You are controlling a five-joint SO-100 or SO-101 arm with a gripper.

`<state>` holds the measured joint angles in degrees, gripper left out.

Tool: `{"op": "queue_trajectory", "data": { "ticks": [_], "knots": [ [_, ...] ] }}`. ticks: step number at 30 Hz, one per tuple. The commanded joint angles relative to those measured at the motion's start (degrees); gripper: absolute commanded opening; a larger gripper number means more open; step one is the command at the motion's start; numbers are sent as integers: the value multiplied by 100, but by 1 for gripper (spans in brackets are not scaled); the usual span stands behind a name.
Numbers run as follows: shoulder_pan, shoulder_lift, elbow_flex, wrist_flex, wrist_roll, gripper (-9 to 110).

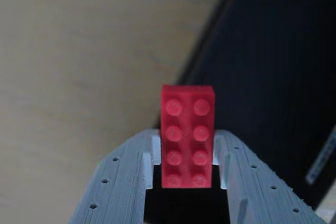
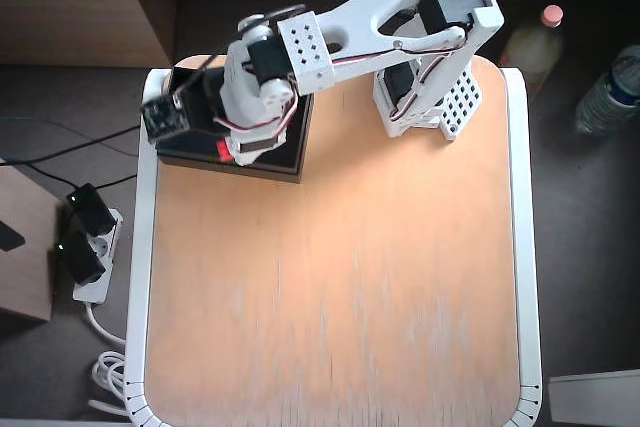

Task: Grasp a lego block and put it in the bin.

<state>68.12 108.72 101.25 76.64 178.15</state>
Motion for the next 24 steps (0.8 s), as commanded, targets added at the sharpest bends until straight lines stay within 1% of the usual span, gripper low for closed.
{"op": "queue_trajectory", "data": {
  "ticks": [1, 10, 16, 24],
  "knots": [
    [316, 422, -694, 62, 97, 0],
    [782, 255, -563, 18, 290, 0],
    [1002, 255, 44, -606, 396, 0],
    [1107, 255, 545, -967, 501, 0]
  ]
}}
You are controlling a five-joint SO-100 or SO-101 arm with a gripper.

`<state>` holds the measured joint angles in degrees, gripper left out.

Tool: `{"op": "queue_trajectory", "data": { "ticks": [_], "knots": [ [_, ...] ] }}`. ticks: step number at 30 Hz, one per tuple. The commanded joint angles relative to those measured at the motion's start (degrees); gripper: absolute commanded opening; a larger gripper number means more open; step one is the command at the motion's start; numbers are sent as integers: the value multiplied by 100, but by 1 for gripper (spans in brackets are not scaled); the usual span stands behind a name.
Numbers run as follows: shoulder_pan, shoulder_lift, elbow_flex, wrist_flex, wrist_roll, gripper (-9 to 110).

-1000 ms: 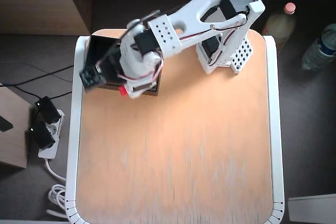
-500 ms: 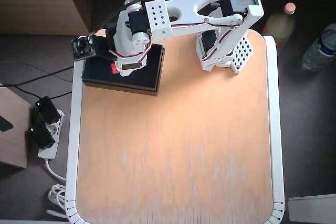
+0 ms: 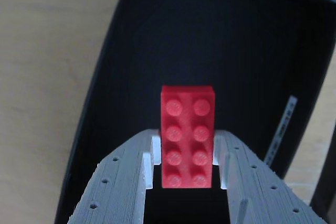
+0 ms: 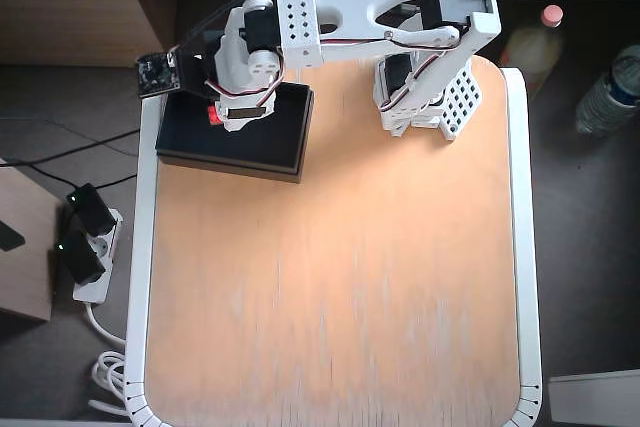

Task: Grasp a lego block and put it in the bin.

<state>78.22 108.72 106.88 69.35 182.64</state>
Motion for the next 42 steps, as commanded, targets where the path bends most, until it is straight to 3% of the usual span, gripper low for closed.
{"op": "queue_trajectory", "data": {
  "ticks": [1, 12, 21, 29, 38, 42],
  "knots": [
    [97, 255, 18, -246, 62, 0],
    [70, 255, 141, -246, 97, 1],
    [70, 264, 141, -237, 132, 14],
    [-185, 519, 123, -246, 88, 14],
    [-1230, 1494, 132, -246, -299, 13],
    [-1898, 1793, 132, -246, -545, 1]
  ]
}}
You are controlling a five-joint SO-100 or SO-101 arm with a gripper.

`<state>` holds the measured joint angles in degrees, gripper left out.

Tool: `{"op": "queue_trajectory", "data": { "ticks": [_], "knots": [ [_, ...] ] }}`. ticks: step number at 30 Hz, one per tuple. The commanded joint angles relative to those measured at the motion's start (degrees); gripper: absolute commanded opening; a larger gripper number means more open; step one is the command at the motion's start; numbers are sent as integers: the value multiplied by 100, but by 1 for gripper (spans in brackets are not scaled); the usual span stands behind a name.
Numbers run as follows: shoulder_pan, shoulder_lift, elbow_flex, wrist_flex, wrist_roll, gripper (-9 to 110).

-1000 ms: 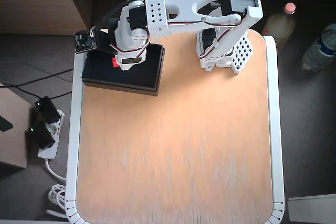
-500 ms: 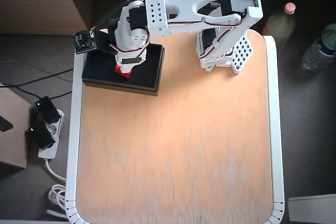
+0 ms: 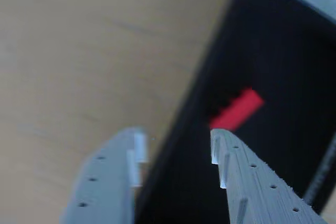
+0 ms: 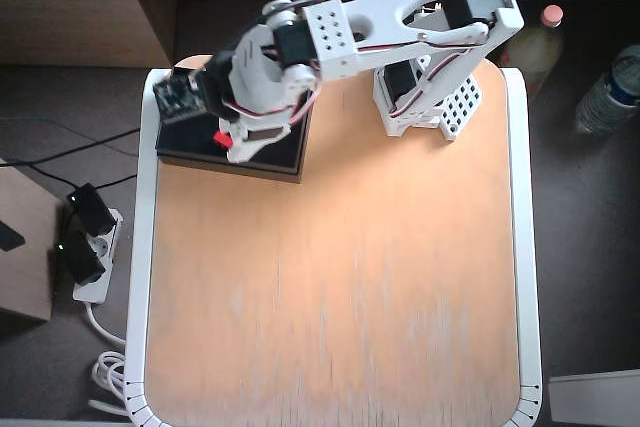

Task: Grasp a lego block and put it in the bin.

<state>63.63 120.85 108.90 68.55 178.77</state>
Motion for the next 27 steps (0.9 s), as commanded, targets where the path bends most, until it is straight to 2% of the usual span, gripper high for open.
{"op": "queue_trajectory", "data": {
  "ticks": [1, 9, 15, 22, 27],
  "knots": [
    [-606, 650, -62, -158, -255, 0],
    [-1925, 1582, 185, -149, -642, 0],
    [-3023, 2883, 1248, -158, -193, 0],
    [-4395, 4491, 2470, -158, -193, 0],
    [-4966, 5194, 3067, -149, -246, 0]
  ]
}}
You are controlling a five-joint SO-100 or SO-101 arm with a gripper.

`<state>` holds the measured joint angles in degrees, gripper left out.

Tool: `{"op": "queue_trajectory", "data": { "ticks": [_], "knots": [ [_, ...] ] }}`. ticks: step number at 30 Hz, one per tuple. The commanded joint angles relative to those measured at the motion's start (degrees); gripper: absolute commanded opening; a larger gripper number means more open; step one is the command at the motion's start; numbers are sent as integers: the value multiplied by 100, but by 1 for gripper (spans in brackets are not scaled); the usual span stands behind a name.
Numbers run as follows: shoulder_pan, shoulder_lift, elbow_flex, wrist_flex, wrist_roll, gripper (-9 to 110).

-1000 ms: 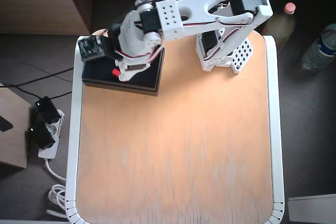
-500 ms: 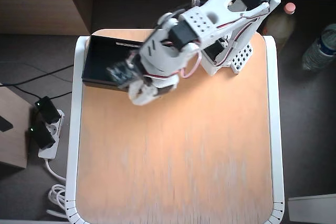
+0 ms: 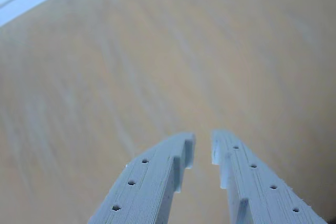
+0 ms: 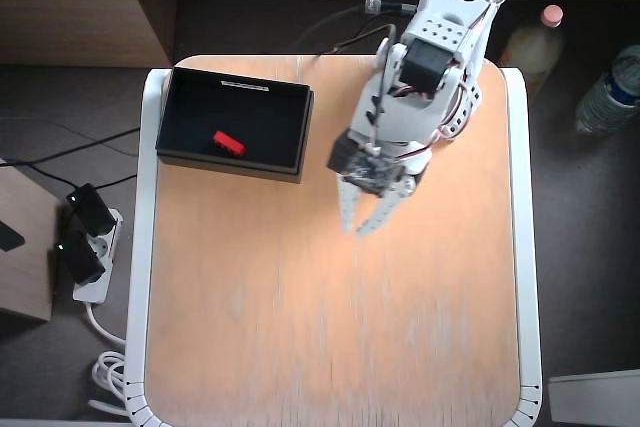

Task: Grasp a lego block and put it in the bin.

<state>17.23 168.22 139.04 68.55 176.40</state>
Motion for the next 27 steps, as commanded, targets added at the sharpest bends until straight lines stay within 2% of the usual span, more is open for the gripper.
{"op": "queue_trajectory", "data": {
  "ticks": [1, 12, 27],
  "knots": [
    [-387, 527, 149, -149, -18, 0],
    [-1116, 1371, 1318, -141, -97, 0],
    [-1441, 2065, 2698, -149, 0, 0]
  ]
}}
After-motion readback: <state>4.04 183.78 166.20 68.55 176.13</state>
